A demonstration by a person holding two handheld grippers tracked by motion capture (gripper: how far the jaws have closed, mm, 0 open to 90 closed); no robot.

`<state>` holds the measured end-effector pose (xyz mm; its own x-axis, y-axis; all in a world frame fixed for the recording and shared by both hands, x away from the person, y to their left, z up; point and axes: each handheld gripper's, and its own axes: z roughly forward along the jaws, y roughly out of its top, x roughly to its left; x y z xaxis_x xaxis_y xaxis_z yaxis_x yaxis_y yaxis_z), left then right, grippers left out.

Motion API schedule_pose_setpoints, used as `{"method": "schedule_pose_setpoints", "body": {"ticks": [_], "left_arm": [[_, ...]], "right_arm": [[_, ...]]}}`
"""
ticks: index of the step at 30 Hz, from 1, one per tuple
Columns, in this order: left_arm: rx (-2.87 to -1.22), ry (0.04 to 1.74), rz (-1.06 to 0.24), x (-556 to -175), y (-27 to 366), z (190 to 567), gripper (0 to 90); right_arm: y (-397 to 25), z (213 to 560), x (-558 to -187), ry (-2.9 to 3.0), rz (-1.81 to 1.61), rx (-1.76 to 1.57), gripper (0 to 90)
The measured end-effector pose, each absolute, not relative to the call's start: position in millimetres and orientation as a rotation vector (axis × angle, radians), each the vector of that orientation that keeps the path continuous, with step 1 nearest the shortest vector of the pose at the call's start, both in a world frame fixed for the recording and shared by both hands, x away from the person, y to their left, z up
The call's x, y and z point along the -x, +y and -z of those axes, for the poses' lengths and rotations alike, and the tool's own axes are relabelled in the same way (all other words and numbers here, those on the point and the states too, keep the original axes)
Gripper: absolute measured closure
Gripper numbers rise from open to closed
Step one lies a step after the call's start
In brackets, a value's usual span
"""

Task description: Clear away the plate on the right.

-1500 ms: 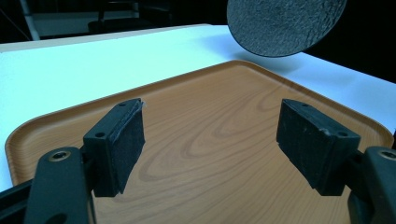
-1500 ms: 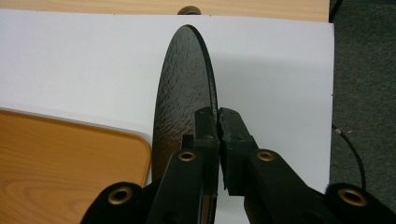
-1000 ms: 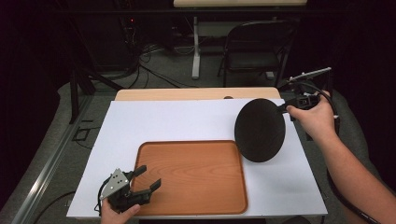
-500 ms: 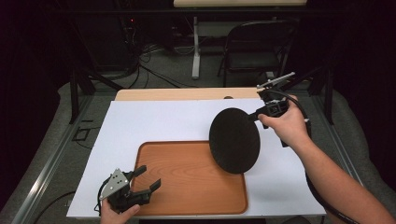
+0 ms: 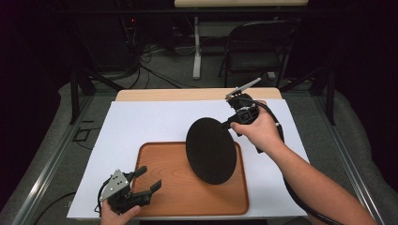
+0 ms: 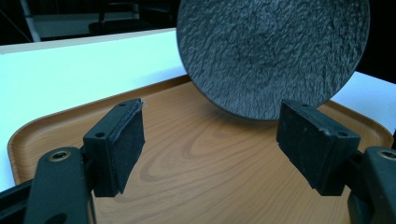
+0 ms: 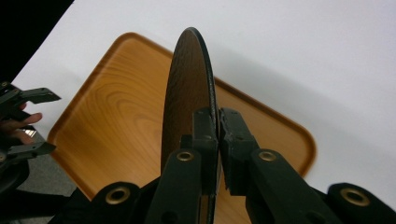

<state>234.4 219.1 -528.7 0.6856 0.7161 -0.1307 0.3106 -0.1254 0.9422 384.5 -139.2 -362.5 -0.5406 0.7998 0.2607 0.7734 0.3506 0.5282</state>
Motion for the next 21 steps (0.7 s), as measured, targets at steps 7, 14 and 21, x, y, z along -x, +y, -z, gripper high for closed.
{"method": "schedule_pose_setpoints", "body": {"ticks": [7, 14, 21], "left_arm": [[-1.711, 0.835, -0.426, -233.8, 219.8, 528.4, 23.4], [-1.712, 0.833, -0.426, -233.7, 219.7, 528.3, 23.4], [-1.714, 0.829, -0.429, -233.6, 219.7, 528.3, 23.4]], "right_arm": [[-117.2, 367.3, -380.7, 2.602, -0.962, -1.439, 85.6], [-100.5, 374.1, -376.9, 2.642, -0.990, -1.413, 85.4], [-93.9, 383.8, -374.6, 2.675, -1.014, -1.430, 85.2]]}}
